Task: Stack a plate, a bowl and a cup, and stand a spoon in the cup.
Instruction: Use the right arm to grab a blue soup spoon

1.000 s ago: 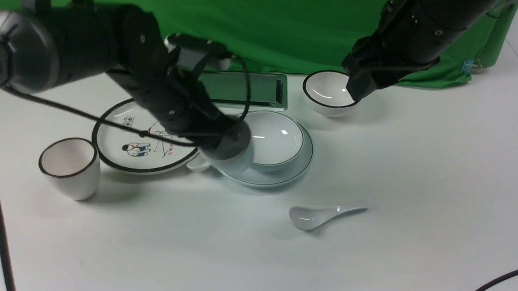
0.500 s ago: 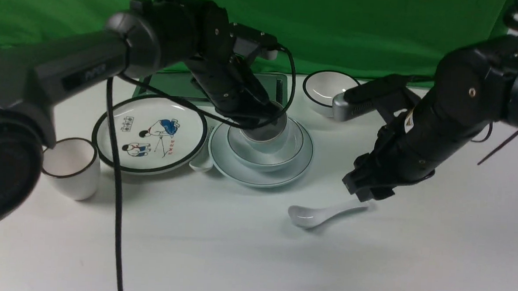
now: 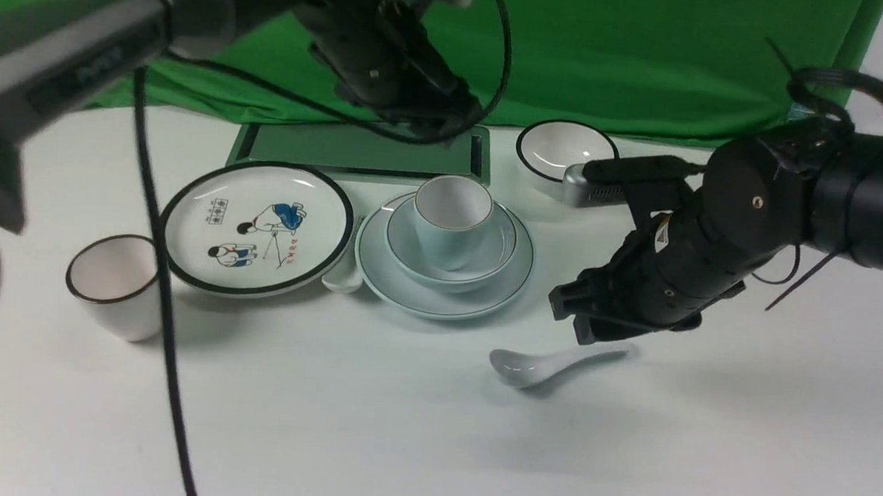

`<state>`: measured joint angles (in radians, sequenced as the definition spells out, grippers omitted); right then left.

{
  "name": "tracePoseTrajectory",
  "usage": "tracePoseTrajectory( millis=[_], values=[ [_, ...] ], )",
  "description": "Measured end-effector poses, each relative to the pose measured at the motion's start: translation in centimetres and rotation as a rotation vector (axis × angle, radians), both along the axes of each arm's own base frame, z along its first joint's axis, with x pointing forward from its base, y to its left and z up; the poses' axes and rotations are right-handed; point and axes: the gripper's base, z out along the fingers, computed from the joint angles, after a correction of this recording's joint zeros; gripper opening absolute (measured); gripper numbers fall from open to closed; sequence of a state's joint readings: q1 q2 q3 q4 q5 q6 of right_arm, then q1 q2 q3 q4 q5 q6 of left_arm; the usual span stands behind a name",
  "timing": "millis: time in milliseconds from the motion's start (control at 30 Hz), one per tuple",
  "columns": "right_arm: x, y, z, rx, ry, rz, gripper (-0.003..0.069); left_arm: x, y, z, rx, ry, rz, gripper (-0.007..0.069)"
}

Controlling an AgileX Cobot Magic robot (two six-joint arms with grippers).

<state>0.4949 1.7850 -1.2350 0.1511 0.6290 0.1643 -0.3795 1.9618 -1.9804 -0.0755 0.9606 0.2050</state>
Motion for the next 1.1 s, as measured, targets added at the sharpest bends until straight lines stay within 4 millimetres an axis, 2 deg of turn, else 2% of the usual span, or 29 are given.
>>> tracePoseTrajectory(
  millis=[33, 67, 100, 167, 233, 267, 300, 333, 400, 500, 600, 700, 733, 800, 833, 867, 1000, 1100],
  values=[
    [0.0, 0.0, -0.1, 0.004, 0.002, -0.002, 0.0391, -0.2, 0.1, 0.4, 0.001, -0.008, 0.0, 0.0412],
    [0.1, 0.3, -0.5, 0.027, 0.017, -0.017, 0.0391, -1.9, 1.0, 3.3, 0.006, -0.053, 0.002, 0.04],
    [0.1, 0.3, -0.5, 0.03, 0.017, -0.019, 0.0391, -2.4, 1.3, 4.1, 0.007, -0.065, 0.004, 0.0395],
    [0.2, 0.5, -0.8, 0.042, 0.027, -0.028, 0.0391, -6.5, 3.6, 9.4, -0.022, -0.159, 0.022, 0.0347],
    [0.1, 0.4, -1.0, 0.046, 0.023, -0.032, 0.0391, -8.8, 5.0, 11.5, -0.043, -0.212, 0.037, 0.0318],
    [0.0, 0.4, -1.4, 0.055, 0.023, -0.054, 0.0391, -11.3, 6.5, 13.1, -0.07, -0.267, 0.056, 0.0286],
    [0.0, 0.3, -1.7, 0.066, 0.021, -0.077, 0.0391, -12.8, 7.4, 13.8, -0.083, -0.293, 0.071, 0.0268],
    [-0.3, 0.2, -2.3, 0.071, 0.027, -0.101, 0.0391, -15.3, 8.7, 14.5, -0.107, -0.342, 0.097, 0.0239],
    [-0.5, 0.0, -2.9, 0.084, 0.023, -0.132, 0.0391, -17.6, 10.0, 14.7, -0.122, -0.392, 0.128, 0.0212],
    [-0.6, -0.2, -3.8, 0.119, -0.013, -0.179, 0.0391, -21.2, 12.4, 13.9, -0.149, -0.491, 0.211, 0.0171],
    [0.2, 0.3, -3.2, 0.154, -0.111, -0.147, 0.0382, -24.5, 14.5, 11.7, -0.145, -0.553, 0.295, 0.0141],
    [0.7, 0.7, -2.7, 0.143, -0.158, -0.08, 0.0331, -25.8, 15.4, 9.9, -0.126, -0.542, 0.335, 0.0129],
    [1.1, 1.5, -2.5, 0.124, -0.179, -0.014, 0.0252, -26.5, 15.8, 7.7, -0.107, -0.505, 0.36, 0.0118],
    [1.2, 2.0, -2.6, 0.106, -0.173, 0.027, 0.0172, -26.8, 16.0, 6.3, -0.096, -0.477, 0.37, 0.0111],
    [1.2, 2.8, -3.2, 0.086, -0.149, 0.063, 0.0089, -26.8, 16.1, 4.3, -0.08, -0.423, 0.376, 0.0102],
    [1.1, 3.1, -3.6, 0.077, -0.135, 0.076, 0.0051, -26.7, 16.1, 3.2, -0.072, -0.39, 0.379, 0.0097],
    [0.5, 4.5, -5.5, 0.027, -0.1, 0.178, 0.0014, -26.3, 16.1, 0.0, -0.046, -0.287, 0.382, 0.0094],
    [0.0, 5.2, -5.8, 0.0, -0.106, 0.262, 0.0013, -26.0, 16.1, -0.7, -0.04, -0.261, 0.382, 0.0094]
  ],
)
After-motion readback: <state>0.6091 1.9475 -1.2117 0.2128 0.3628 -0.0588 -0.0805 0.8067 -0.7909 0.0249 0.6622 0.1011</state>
